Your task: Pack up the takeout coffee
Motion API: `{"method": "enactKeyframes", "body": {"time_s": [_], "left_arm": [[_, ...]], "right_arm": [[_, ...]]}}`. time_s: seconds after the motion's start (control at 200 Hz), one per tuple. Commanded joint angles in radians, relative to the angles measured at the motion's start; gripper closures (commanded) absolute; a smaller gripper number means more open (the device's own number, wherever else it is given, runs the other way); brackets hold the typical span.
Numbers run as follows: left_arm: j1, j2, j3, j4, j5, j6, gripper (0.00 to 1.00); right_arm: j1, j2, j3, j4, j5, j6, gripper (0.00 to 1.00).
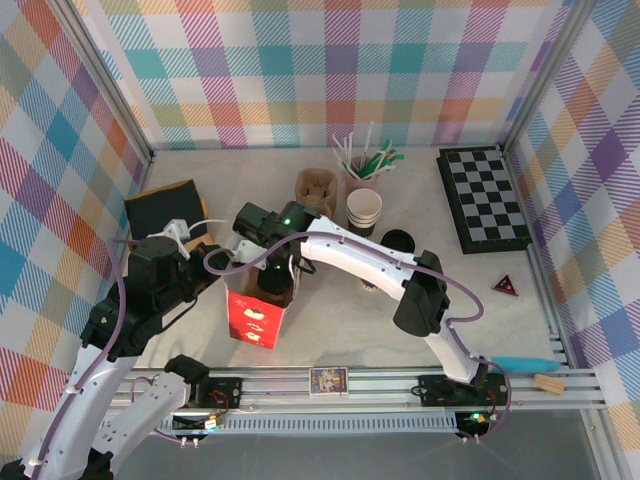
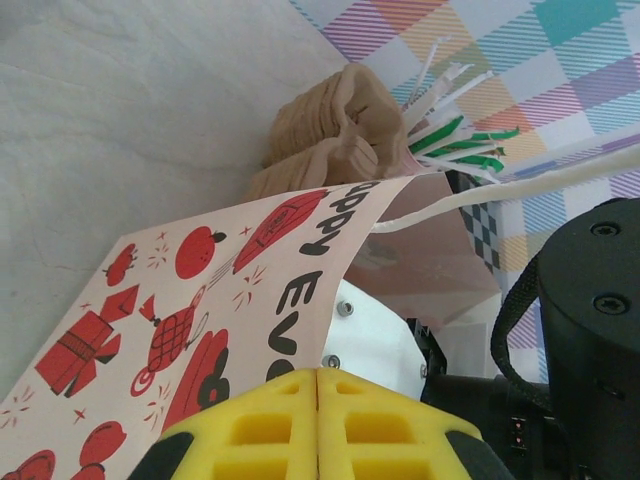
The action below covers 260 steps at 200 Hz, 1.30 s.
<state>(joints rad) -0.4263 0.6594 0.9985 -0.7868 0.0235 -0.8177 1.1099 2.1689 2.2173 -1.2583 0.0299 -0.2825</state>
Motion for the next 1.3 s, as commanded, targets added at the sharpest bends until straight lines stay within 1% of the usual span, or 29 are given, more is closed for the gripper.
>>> {"method": "enactKeyframes", "body": {"time_s": [0.0,0.185,0.38,0.48,0.64,0.77,0.855,1.025,1.145,1.295], "left_arm": [[-0.005,-0.003,-0.006,-0.041,0.06,0.048,1.0],[-0.006,0.008,0.015,-0.06,0.025,0.079,1.0],[-0.005,0.017,0.03,-0.072,-0.005,0.101,1.0],[-0.005,0.022,0.046,-0.088,-0.026,0.11,1.0],[-0.005,0.029,0.07,-0.117,-0.068,0.127,1.0],[-0.003,0.033,0.083,-0.129,-0.095,0.142,1.0],[-0.002,0.041,0.094,-0.14,-0.113,0.15,1.0],[0.0,0.056,0.103,-0.124,-0.095,0.154,1.0],[0.003,0.072,0.103,-0.106,-0.062,0.152,1.0],[0.002,0.072,0.1,-0.097,-0.047,0.149,1.0]], "right_arm": [[0.023,0.048,0.036,0.045,-0.031,0.006,0.75],[0.032,0.077,0.017,0.054,-0.011,0.034,0.75],[0.033,0.073,-0.048,0.098,0.023,0.061,0.75],[0.033,0.074,-0.048,0.091,0.052,0.062,0.76],[0.033,0.052,-0.058,0.099,0.05,0.047,0.76],[0.033,0.05,-0.061,0.101,0.084,0.039,0.76],[0.031,0.039,-0.088,0.122,0.093,0.04,0.76],[0.032,0.037,-0.127,0.162,0.085,0.032,0.76],[0.032,0.049,-0.127,0.18,0.07,0.045,0.74],[0.033,0.057,-0.128,0.195,0.071,0.045,0.69]]}}
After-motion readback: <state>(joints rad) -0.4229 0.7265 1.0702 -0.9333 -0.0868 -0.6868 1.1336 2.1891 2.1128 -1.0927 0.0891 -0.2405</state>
